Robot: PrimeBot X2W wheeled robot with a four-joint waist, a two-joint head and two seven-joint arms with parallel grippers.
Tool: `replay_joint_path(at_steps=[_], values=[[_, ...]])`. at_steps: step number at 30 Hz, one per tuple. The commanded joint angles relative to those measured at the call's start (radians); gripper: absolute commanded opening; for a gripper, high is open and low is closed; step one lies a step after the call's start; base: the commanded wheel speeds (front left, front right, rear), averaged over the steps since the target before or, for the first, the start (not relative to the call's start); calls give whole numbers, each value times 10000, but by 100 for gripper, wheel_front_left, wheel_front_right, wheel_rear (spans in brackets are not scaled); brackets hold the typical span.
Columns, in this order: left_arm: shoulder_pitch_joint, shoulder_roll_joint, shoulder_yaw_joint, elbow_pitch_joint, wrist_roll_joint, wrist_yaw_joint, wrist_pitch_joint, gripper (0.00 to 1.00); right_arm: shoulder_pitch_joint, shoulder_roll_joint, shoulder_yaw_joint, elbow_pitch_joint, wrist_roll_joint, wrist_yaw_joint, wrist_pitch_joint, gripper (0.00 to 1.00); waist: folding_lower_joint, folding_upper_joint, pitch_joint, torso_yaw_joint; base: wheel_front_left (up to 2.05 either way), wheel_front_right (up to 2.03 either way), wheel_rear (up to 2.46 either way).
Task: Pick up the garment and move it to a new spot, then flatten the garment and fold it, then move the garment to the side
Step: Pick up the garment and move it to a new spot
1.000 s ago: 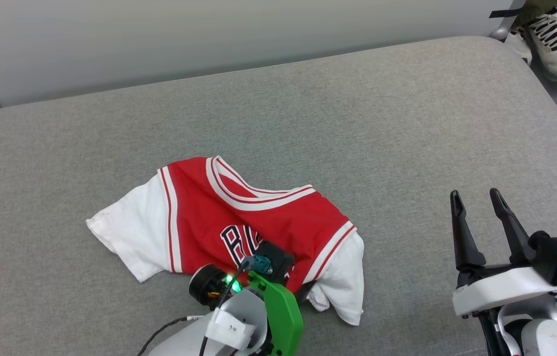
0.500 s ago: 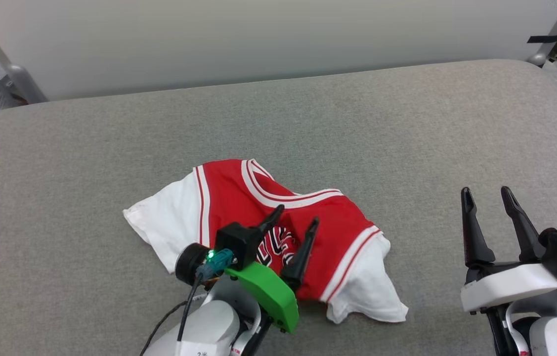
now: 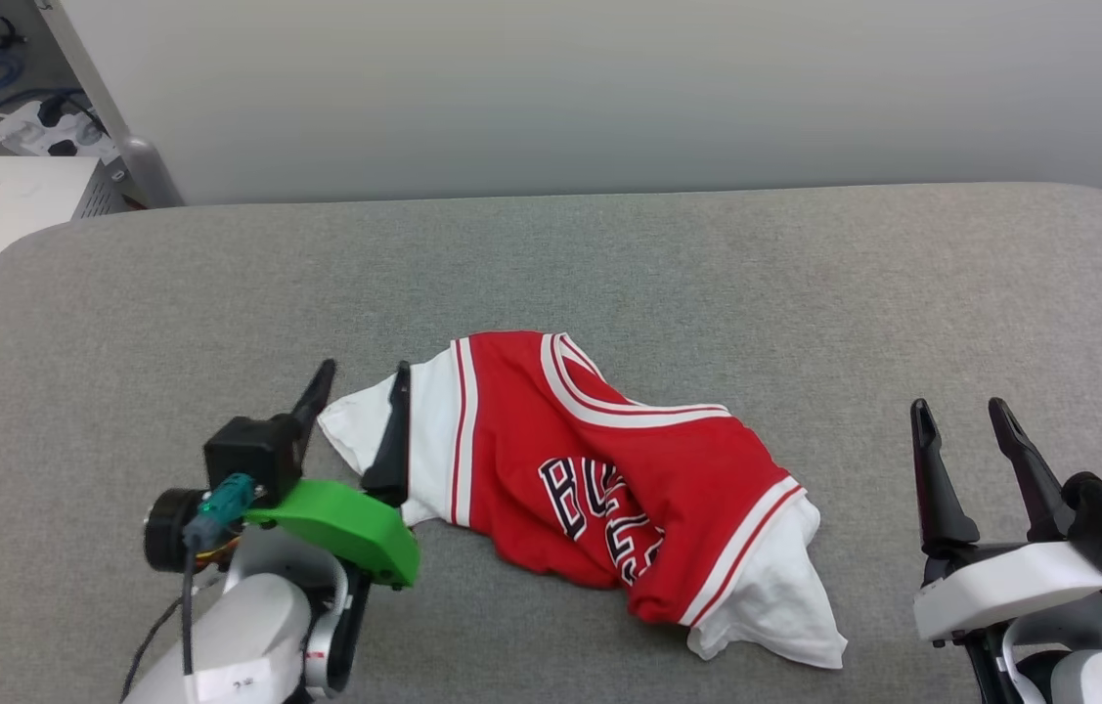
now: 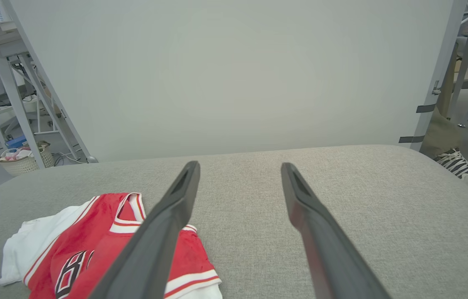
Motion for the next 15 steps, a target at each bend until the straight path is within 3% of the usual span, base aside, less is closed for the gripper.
replay_joint_path(at_steps=[1, 9, 15], values=[[286, 207, 329, -78, -143, 157, -85, 100, 145, -16, -31, -59, -14, -7, 33, 100, 0, 0, -115, 127, 0, 0, 0], [1472, 899, 1860, -794, -115, 683, -109, 100, 376, -16, -102, -72, 24, -7, 154, 100, 0, 0, -292, 278, 0, 0, 0], [2418, 1198, 2001, -1363, 141, 647, -110, 100, 759, -16, -311, -128, 138, -7, 261, 100, 0, 0, -423, 262, 0, 0, 0]])
